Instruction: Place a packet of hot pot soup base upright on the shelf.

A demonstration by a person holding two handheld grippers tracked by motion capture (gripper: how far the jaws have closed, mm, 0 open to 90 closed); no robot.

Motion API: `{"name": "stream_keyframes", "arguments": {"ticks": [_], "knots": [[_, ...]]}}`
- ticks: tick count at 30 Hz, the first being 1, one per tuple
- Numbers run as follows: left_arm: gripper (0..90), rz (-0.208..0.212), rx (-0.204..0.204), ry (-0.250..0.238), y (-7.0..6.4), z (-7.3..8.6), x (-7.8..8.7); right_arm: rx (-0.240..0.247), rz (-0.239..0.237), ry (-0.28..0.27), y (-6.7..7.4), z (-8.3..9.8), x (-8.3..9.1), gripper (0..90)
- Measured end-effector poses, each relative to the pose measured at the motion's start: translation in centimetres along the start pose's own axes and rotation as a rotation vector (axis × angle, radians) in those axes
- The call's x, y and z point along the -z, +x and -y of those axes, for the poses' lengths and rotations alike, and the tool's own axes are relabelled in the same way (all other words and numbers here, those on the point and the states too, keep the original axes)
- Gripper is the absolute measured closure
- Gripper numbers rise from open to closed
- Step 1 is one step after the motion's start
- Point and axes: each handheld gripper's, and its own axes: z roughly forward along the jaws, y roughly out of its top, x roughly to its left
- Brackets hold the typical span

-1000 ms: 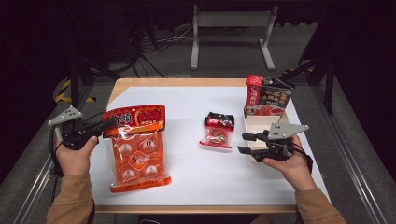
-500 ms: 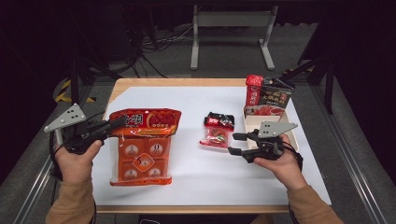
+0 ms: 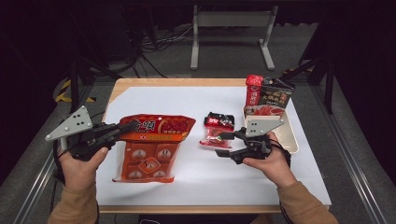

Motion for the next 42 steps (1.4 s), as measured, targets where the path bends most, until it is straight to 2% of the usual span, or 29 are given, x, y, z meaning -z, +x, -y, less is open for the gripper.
{"name": "stream_keyframes", "arguments": {"ticks": [4,14,19,24,34,42], "knots": [[90.0,0.025,-0.033,-0.007,-0.8,-0.4,-0.3,0.010,-0.027,-0.009,0.2,-0.5,-0.9,36.2],[90.0,0.058,-0.060,-0.028,-2.1,-0.9,-1.0,0.011,-0.087,-0.051,0.8,-1.9,-3.6,31.1],[90.0,0.066,-0.080,-0.033,-2.8,-1.2,-1.3,0.027,-0.081,-0.063,0.7,-2.3,-4.7,28.5],[90.0,0.069,-0.077,-0.050,-2.8,-1.3,-1.5,0.028,-0.087,-0.082,-0.1,-2.3,-5.9,26.0],[90.0,0.103,-0.088,-0.059,-3.1,-1.6,-1.9,0.044,-0.109,-0.100,-0.2,-2.0,-7.5,26.0],[90.0,0.123,-0.100,-0.062,-3.6,-1.9,-2.6,0.077,-0.167,-0.141,0.4,-1.9,-8.3,25.0]]}}
